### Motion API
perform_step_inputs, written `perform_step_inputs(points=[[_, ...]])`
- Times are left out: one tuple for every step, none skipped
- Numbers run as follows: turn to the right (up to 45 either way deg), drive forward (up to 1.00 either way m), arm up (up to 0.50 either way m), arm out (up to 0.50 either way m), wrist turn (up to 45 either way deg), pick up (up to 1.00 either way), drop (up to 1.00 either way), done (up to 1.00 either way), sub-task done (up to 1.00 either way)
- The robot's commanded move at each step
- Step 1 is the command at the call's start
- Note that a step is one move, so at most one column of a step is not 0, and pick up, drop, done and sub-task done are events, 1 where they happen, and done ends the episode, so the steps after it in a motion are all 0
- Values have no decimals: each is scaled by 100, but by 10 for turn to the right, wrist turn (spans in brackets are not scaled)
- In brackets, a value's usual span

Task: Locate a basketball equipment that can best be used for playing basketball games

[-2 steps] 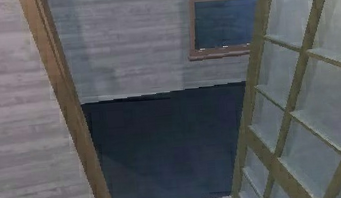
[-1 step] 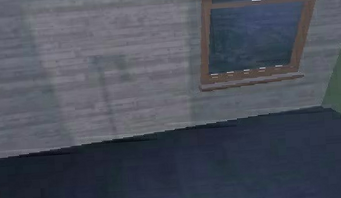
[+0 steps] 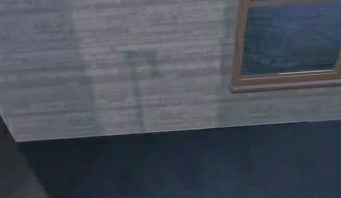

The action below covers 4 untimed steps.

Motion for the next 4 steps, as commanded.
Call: perform_step_inputs(points=[[0, 10, 0, 0, 0, 0, 0, 0, 0], [390, 0, 0, 0, 0, 0, 0, 0, 0], [0, 35, 0, 0, 0, 0, 0, 0, 0], [420, 0, 0, 0, 0, 0, 0, 0, 0]])
